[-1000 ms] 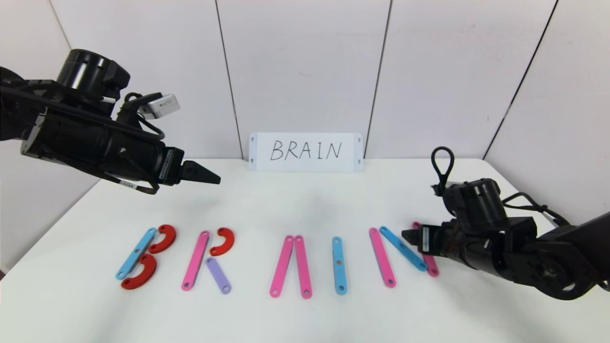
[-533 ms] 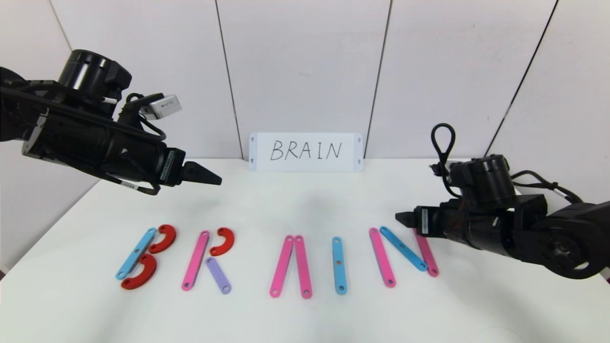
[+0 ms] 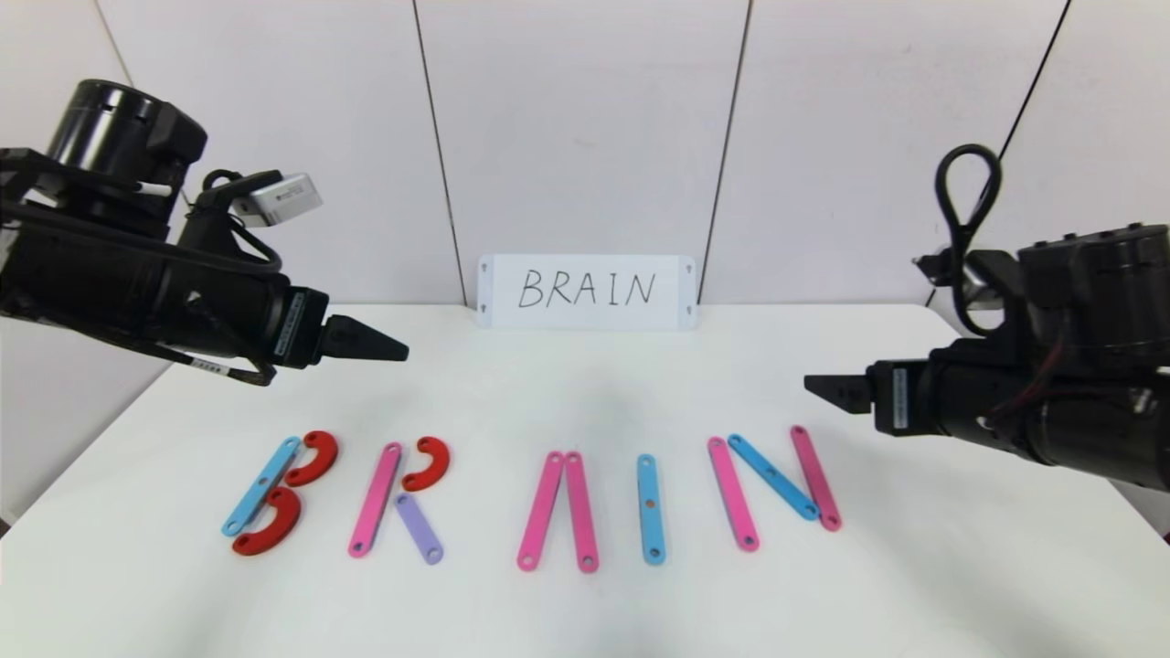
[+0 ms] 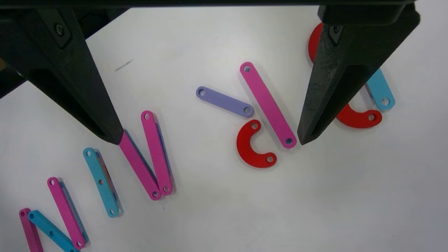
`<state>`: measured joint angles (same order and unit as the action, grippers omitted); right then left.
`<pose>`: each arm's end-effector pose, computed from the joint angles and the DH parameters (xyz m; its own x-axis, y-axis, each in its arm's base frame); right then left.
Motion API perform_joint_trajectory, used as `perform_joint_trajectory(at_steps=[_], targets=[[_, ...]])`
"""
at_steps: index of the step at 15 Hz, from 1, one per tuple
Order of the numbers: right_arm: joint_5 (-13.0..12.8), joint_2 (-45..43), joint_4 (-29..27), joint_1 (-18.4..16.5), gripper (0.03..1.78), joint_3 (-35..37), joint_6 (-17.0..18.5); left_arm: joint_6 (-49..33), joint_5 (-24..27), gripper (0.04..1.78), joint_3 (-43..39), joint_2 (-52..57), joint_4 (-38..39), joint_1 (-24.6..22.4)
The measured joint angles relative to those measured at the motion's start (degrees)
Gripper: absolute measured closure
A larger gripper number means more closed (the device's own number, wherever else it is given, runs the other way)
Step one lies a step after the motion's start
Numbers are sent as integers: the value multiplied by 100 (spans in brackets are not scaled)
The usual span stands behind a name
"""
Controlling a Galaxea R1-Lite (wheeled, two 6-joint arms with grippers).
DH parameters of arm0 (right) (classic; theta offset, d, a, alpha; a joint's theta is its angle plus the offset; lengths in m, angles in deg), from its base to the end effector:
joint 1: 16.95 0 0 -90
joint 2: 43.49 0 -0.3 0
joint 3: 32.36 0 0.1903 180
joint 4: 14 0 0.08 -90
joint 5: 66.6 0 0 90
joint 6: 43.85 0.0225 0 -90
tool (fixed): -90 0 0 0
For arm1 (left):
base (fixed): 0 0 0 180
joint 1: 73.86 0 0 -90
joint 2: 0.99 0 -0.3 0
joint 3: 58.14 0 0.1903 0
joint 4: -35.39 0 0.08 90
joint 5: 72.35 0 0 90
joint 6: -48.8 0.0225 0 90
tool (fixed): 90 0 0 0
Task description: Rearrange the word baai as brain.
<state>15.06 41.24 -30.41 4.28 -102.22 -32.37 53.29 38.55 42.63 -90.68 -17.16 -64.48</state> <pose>0.2284 0.0852 0.1968 0.8407 0.1710 -0.5137 -0.1416 0.9852 0.0963 0.2560 -0.0504 0.2697 0.6325 -0.4661 -0.6187 0.4659 0.8670 -0.1769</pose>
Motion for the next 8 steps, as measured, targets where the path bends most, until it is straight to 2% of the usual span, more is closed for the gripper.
perform_joint_trajectory(at_steps=[6,8], targets=[[55,-2059,-822,74,8,761,-171,-20,-240,8,-1318,1764,24,-115],[55,-2731,-1330,83,8,909,-206,-27,-412,8,-1820,2478,28,-132]])
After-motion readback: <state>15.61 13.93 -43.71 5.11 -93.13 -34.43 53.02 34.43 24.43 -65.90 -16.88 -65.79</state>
